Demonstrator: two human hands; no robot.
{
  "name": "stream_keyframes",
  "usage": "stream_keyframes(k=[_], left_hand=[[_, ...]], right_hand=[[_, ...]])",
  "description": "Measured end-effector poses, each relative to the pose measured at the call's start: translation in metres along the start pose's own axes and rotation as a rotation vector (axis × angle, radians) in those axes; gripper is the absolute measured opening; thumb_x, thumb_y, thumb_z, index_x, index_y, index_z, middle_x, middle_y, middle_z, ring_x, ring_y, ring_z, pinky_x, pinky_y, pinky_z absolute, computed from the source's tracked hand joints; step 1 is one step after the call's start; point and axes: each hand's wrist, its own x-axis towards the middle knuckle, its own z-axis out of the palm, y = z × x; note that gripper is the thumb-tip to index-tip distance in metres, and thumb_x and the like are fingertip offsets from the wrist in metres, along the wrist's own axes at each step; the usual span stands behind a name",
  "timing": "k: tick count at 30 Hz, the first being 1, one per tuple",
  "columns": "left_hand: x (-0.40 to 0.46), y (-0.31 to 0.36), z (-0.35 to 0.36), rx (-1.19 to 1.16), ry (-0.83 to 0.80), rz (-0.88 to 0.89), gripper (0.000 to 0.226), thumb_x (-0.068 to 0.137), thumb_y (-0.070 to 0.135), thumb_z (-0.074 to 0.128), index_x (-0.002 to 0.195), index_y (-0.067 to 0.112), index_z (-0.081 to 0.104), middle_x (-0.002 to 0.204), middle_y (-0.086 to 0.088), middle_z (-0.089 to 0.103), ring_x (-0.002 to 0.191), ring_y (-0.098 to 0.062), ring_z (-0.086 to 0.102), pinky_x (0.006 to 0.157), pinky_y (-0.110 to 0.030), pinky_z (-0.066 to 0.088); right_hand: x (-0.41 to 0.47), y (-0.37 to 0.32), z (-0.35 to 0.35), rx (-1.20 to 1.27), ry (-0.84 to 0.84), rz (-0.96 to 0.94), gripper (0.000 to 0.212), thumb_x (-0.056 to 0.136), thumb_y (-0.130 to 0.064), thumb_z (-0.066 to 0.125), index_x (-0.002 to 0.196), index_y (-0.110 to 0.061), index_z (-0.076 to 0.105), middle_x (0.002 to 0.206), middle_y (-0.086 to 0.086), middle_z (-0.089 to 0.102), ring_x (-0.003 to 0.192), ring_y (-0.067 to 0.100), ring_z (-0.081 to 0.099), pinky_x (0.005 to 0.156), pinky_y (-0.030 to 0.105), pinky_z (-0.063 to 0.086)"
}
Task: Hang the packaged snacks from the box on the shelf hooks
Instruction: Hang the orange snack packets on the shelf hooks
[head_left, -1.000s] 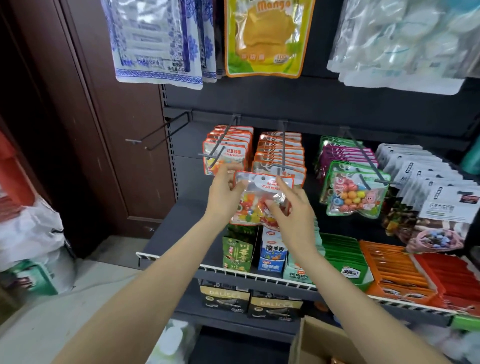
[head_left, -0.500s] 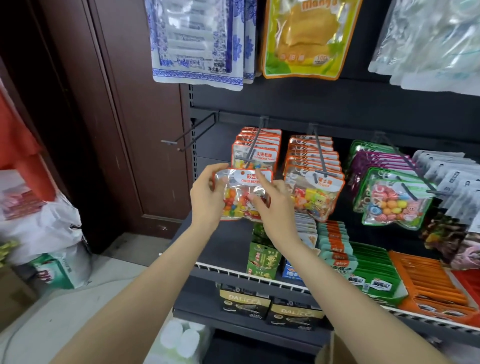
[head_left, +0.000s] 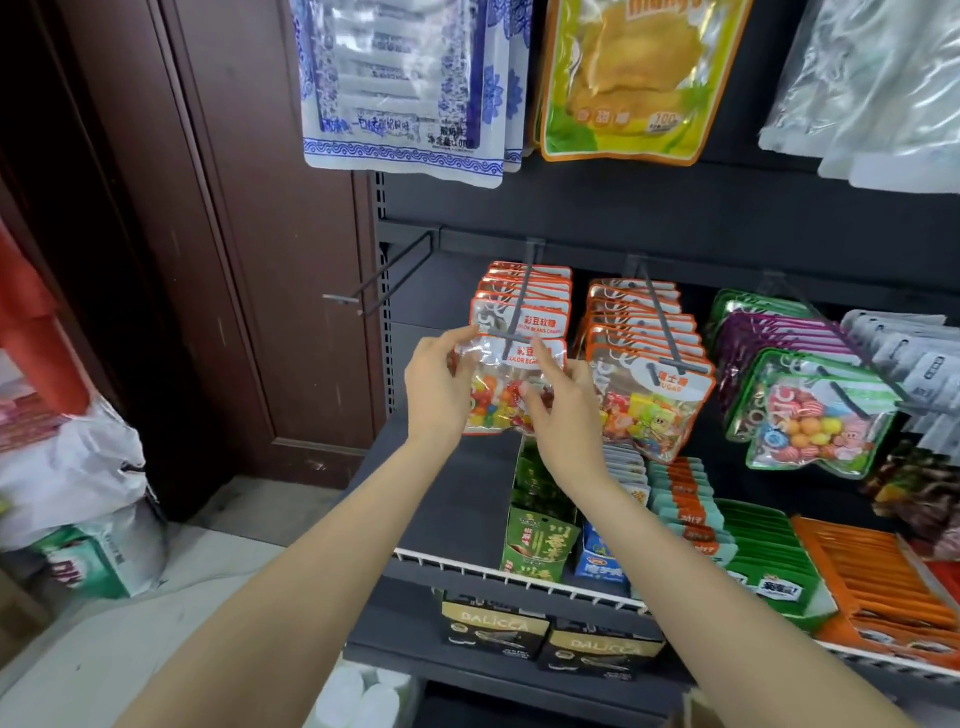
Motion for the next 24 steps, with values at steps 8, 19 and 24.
stream_keyframes(k=[8, 19, 24], left_hand=[[0.041, -0.008, 0.037, 0.072, -0.27, -0.043, 0.055, 0.094, 0.012, 0.054, 0.145, 0.023, 0.035, 0.146, -0.008, 0.038, 0.131, -0.024, 0.042, 0.107, -0.035, 0.04], [-0.018, 0.005, 0.013, 0.137, -0.096, 0.038, 0.039, 0.094, 0.012, 0.052, 0.132, 0.019, 0.047, 0.127, -0.004, 0.048, 0.111, -0.015, 0.051, 0.079, -0.016, 0.033], [-0.104, 0.021, 0.008, 0.105, -0.234, 0.017, 0.024, 0.093, 0.012, 0.052, 0.116, 0.017, 0.055, 0.094, 0.004, 0.061, 0.075, -0.002, 0.054, 0.063, -0.007, 0.036]], right_hand=[[0.041, 0.003, 0.018, -0.177, -0.152, 0.142, 0.074, 0.094, -0.008, 0.05, 0.15, -0.012, 0.002, 0.154, 0.019, -0.001, 0.143, 0.032, 0.009, 0.115, 0.04, 0.016], [0.001, -0.021, -0.011, -0.089, -0.16, 0.042, 0.065, 0.094, -0.003, 0.047, 0.149, -0.017, 0.015, 0.152, 0.01, 0.01, 0.141, 0.019, 0.019, 0.111, 0.024, 0.021], [-0.079, -0.002, -0.064, -0.02, -0.236, 0.048, 0.039, 0.096, -0.009, 0.046, 0.133, -0.02, 0.047, 0.126, 0.001, 0.047, 0.112, 0.012, 0.048, 0.094, 0.025, 0.042]])
